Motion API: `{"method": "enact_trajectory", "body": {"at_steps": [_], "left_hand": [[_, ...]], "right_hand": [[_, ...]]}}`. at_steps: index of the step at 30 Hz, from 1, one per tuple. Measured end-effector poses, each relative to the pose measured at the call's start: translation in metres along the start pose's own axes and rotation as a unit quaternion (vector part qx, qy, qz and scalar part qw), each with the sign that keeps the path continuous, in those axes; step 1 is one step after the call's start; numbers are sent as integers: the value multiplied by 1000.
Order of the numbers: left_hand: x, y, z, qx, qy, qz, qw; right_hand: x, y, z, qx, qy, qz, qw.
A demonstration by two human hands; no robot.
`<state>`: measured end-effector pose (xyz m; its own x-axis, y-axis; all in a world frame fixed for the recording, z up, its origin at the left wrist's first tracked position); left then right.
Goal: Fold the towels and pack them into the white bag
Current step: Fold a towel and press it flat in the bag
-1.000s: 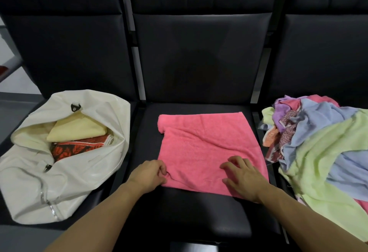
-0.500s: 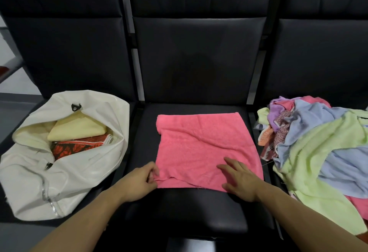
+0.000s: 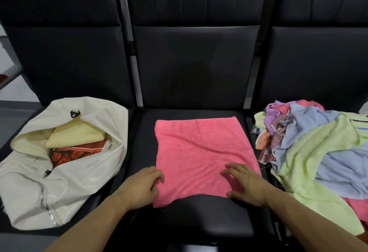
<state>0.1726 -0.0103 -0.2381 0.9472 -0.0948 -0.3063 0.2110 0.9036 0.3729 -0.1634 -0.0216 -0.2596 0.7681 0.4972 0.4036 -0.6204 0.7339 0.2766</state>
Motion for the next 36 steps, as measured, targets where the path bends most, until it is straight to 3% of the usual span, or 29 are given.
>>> {"method": "enact_trajectory", "body": {"at_steps": [3, 5, 15, 20, 28, 36], "left_hand": [[-28, -1, -18, 47, -6, -97, 994], [-35, -3, -33, 60, -38, -109, 991], [-26, -16, -36, 62, -11, -56, 996], [-17, -11, -33, 56, 16, -52, 997], [-11, -6, -24, 6, 52, -63, 997], [9, -4, -7, 22, 209, 17, 977]], "right_hand": [[-11, 13, 3, 29, 7, -3, 1000], [-20, 22, -4, 69, 1, 2, 998], [-27, 26, -4, 35, -15, 10, 999], [-21, 38, 8, 6, -8, -53, 999], [-16, 43, 2, -44, -107, -61, 991], [-26, 57, 19, -71, -197, -108, 972]]}}
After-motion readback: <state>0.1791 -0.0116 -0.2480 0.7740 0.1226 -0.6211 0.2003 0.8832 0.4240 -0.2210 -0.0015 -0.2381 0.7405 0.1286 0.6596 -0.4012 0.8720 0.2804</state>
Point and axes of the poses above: each hand's wrist, its own y-axis away from the middle knuckle, its own z-axis out of the back of the hand, x = y × z, the point moved 6 cm from there along -y, towards the middle knuckle, and after that the axes turned 10 degrees about z, right-handed, at the moved point
